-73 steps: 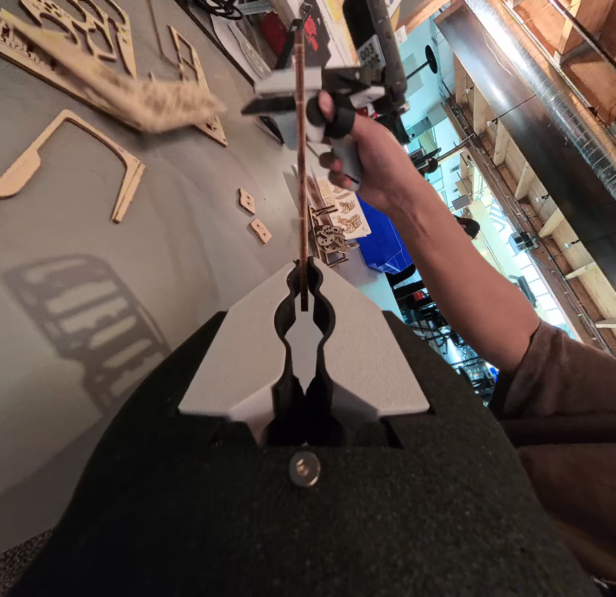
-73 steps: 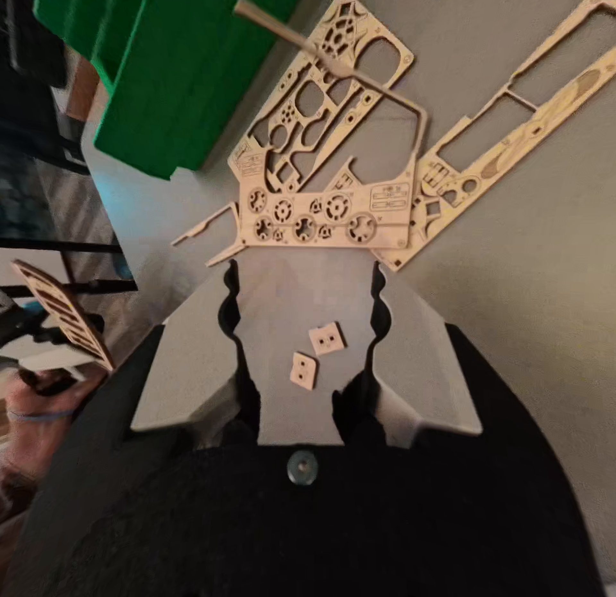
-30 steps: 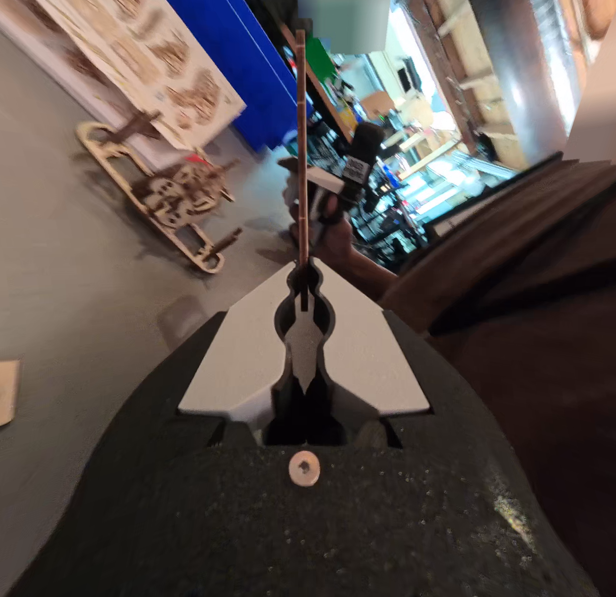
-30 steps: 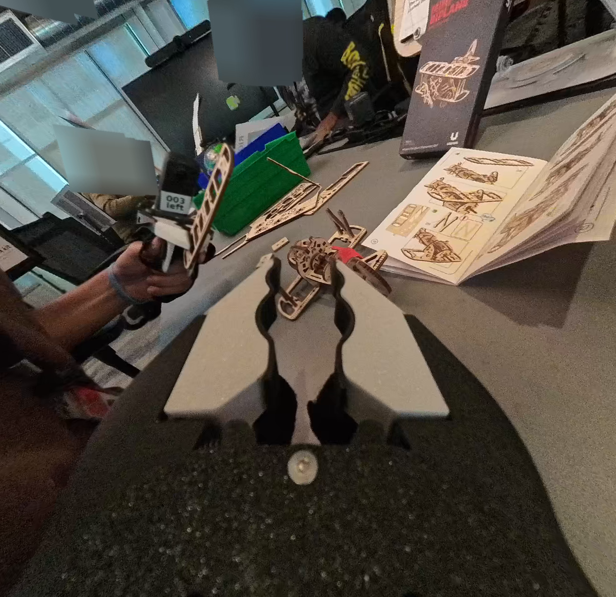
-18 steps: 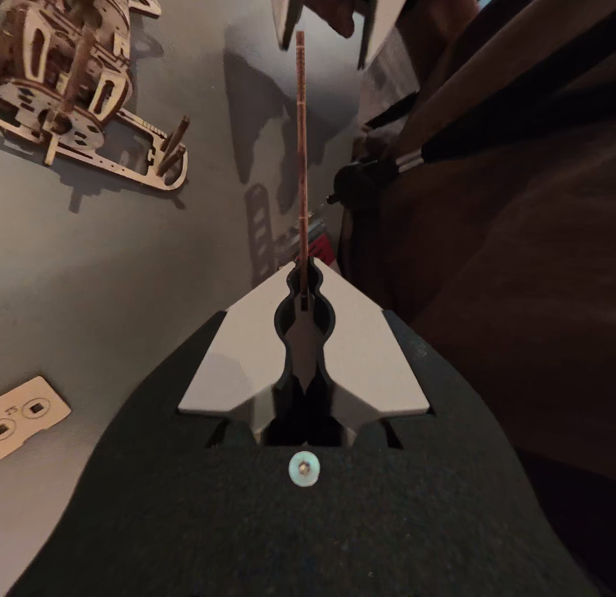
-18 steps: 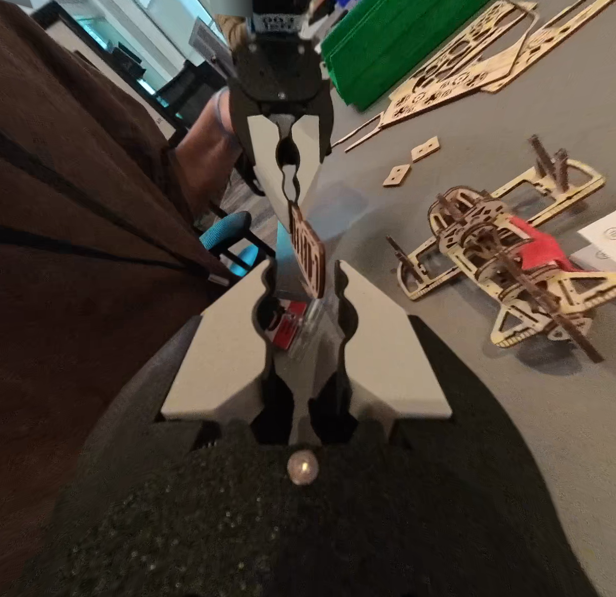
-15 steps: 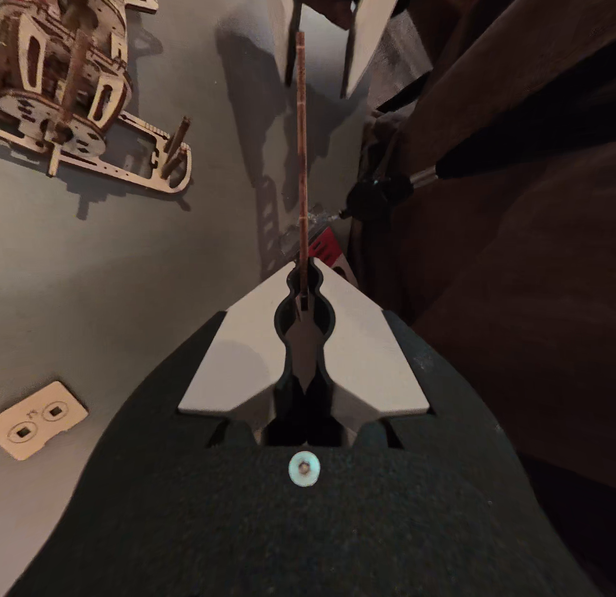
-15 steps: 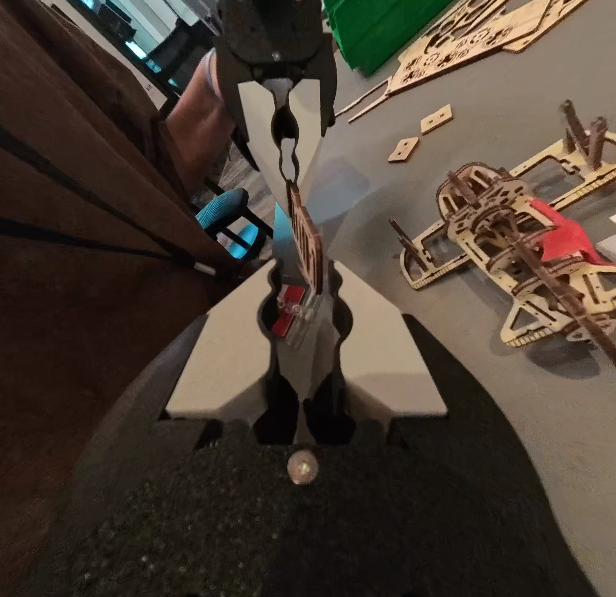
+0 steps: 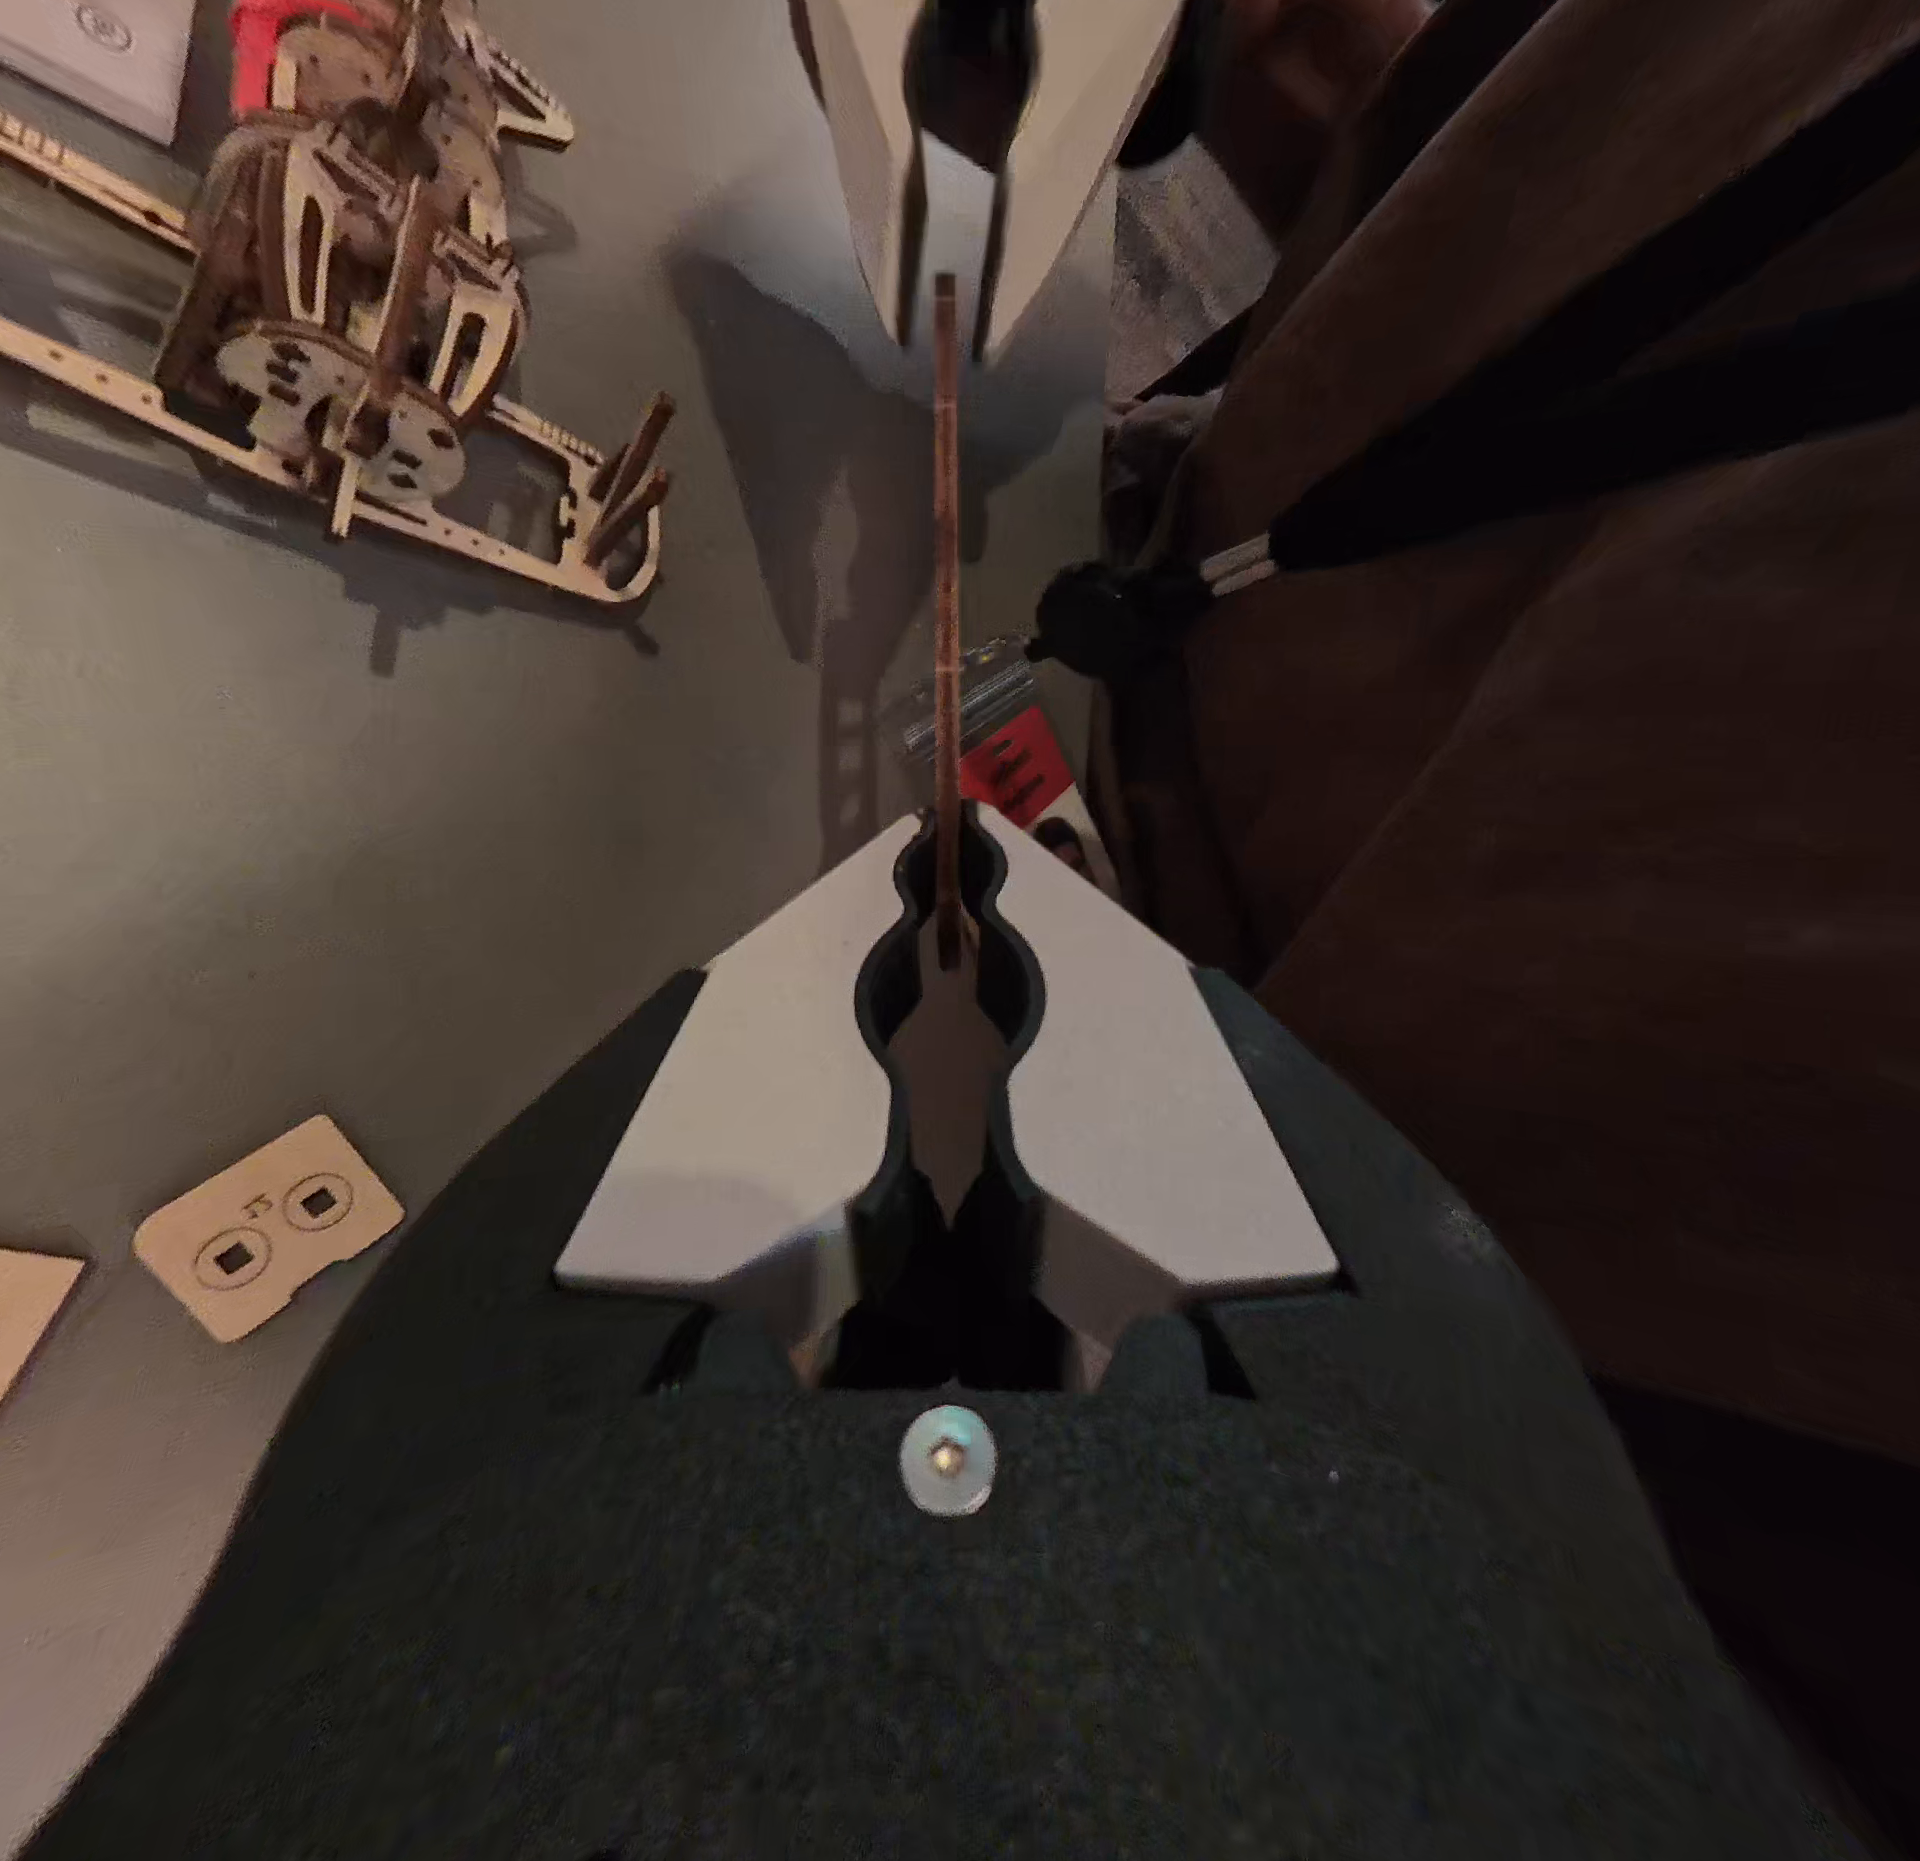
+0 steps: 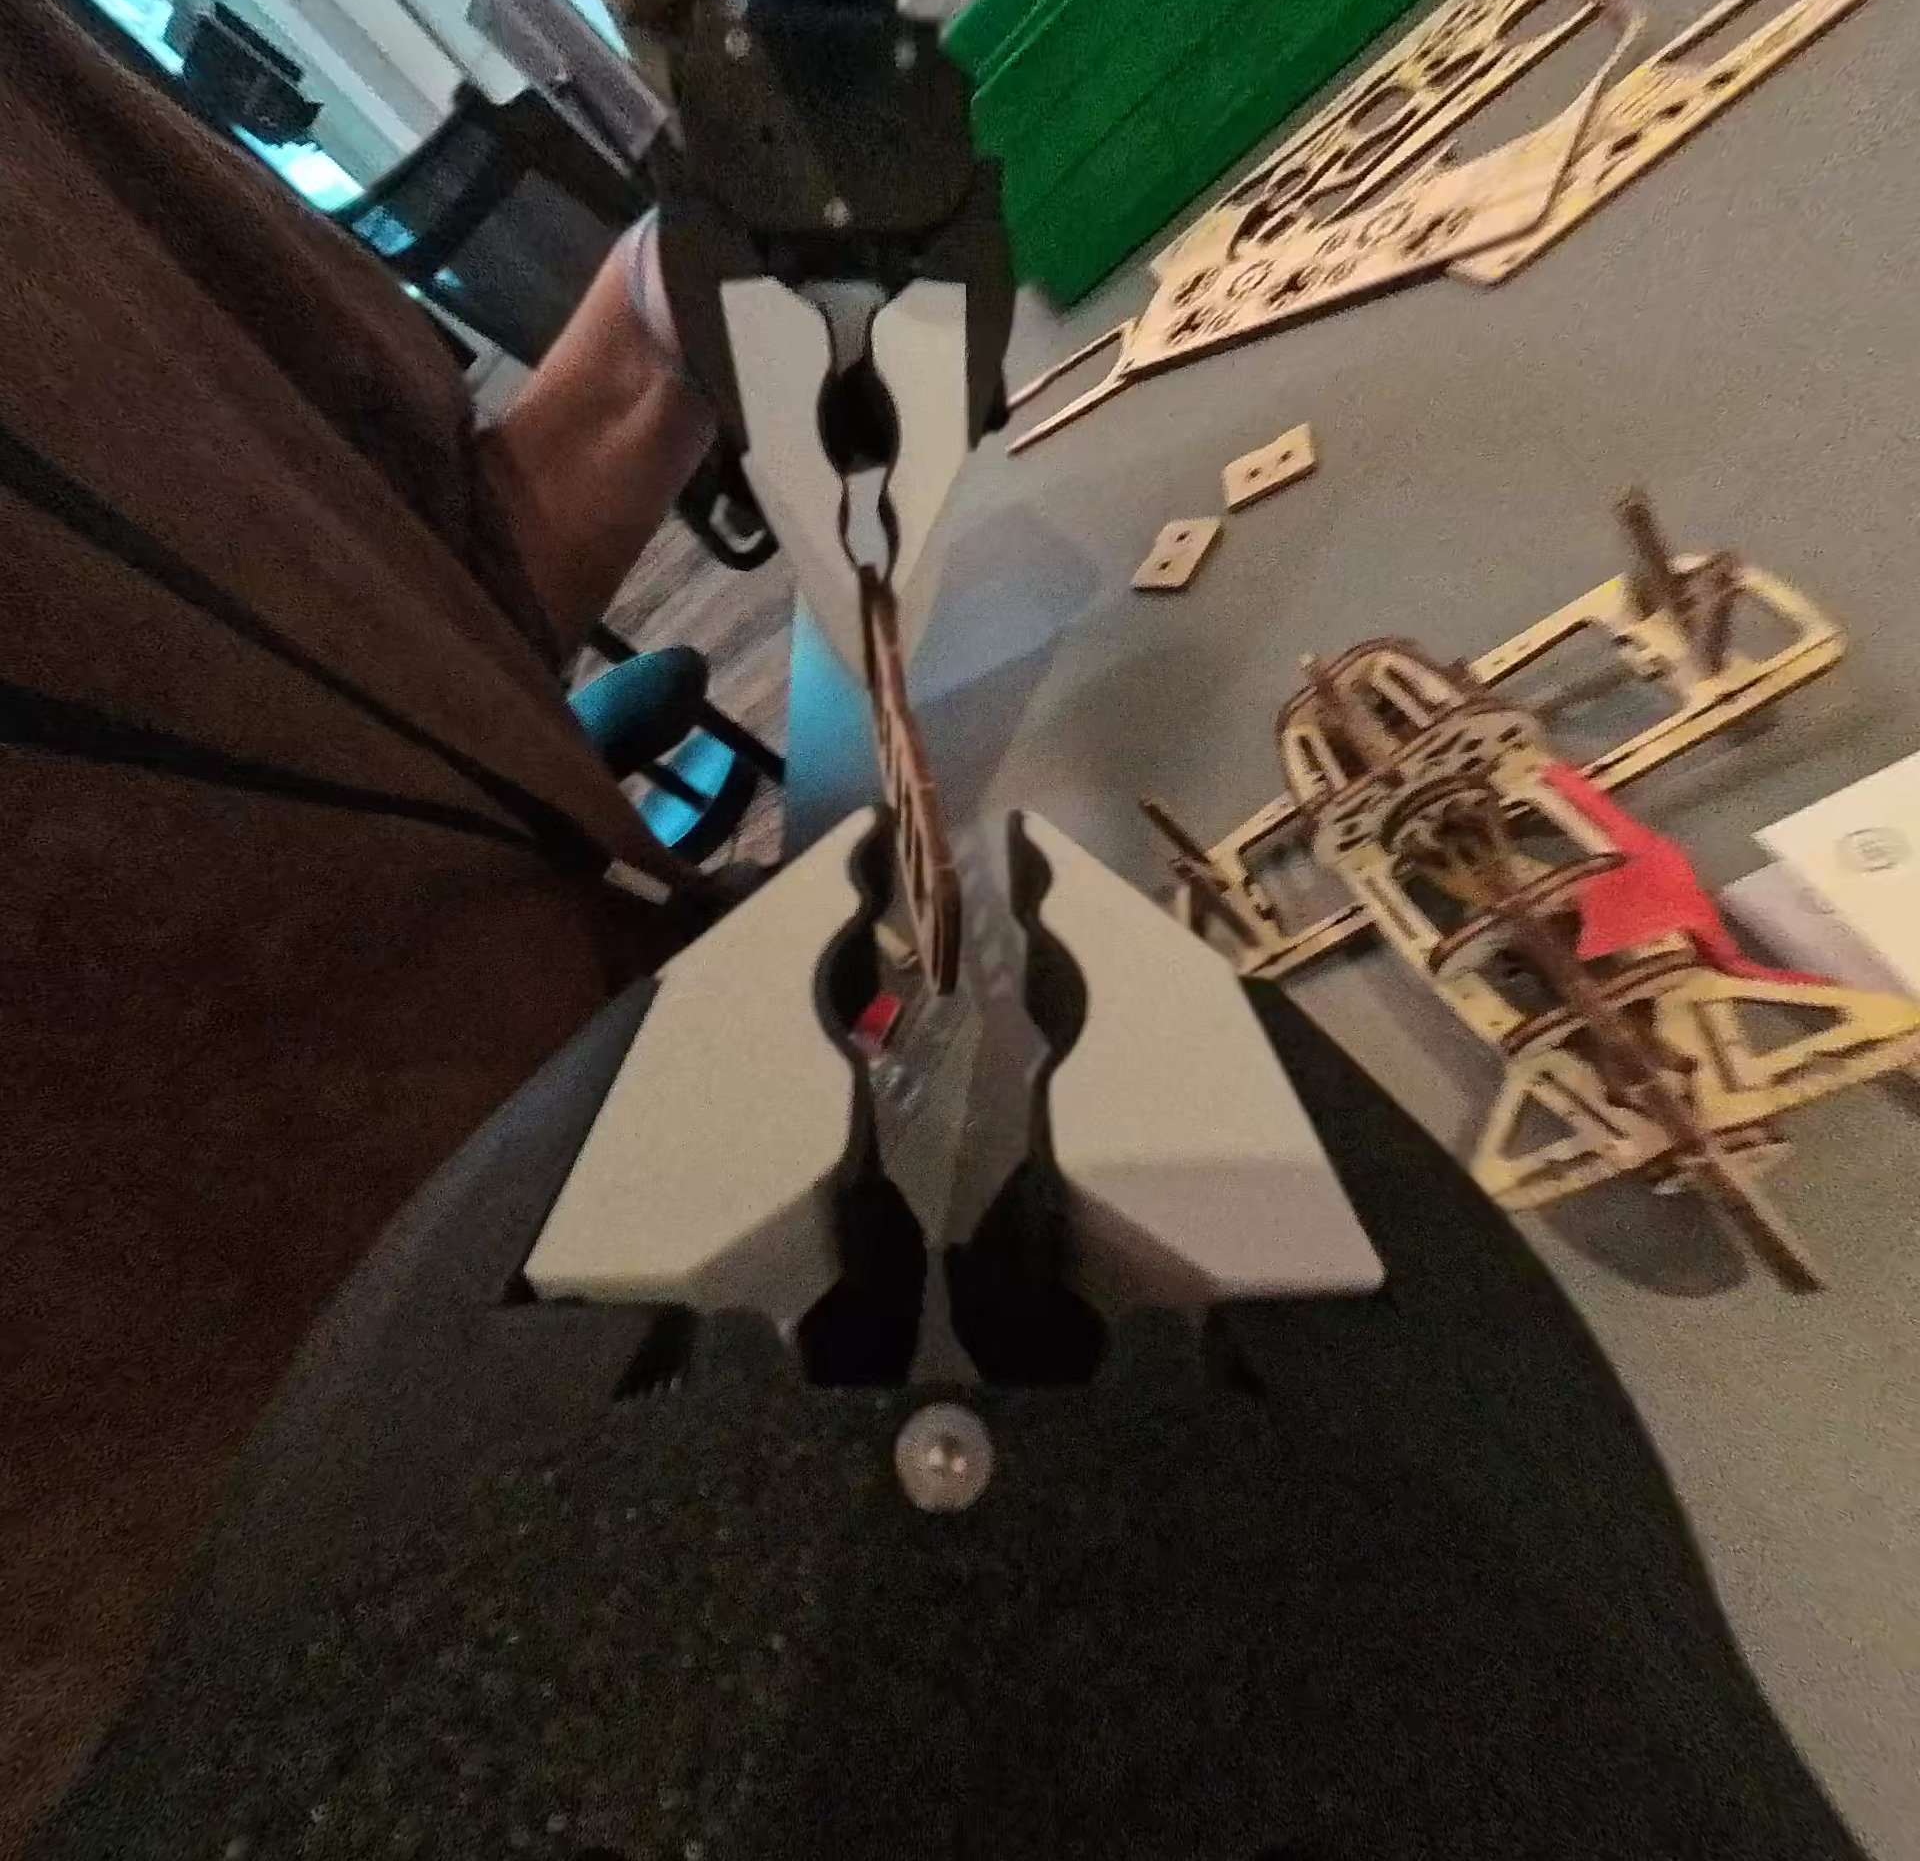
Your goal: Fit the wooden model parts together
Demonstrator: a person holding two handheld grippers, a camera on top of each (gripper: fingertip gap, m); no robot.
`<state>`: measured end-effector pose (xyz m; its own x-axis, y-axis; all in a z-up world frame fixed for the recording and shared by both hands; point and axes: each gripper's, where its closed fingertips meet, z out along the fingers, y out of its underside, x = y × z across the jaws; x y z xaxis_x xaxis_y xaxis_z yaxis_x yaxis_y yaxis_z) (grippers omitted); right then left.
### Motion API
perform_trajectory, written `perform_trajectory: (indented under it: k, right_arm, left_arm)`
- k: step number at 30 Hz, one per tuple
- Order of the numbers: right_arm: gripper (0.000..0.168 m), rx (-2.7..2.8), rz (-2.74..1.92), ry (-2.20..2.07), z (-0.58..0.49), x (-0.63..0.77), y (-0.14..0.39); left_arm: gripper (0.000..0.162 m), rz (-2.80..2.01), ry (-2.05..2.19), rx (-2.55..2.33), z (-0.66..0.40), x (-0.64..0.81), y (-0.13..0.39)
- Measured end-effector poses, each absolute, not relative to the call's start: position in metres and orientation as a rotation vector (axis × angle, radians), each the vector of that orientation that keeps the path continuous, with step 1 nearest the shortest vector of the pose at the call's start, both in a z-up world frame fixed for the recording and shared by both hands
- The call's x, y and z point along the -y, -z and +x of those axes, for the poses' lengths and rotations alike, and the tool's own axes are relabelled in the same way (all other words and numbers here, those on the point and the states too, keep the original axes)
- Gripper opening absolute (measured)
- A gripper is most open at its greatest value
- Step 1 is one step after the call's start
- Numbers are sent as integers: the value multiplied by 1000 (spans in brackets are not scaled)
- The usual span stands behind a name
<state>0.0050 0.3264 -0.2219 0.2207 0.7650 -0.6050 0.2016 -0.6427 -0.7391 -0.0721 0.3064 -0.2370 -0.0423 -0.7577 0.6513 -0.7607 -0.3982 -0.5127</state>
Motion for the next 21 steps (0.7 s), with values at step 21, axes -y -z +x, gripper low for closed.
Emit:
perform_trajectory:
  k: [21]
  right_arm:
    - [2,961,-2034,-1592,-32,-294,224]
  left_arm:
    - [0,2091,-2027,1504,-47,-335,184]
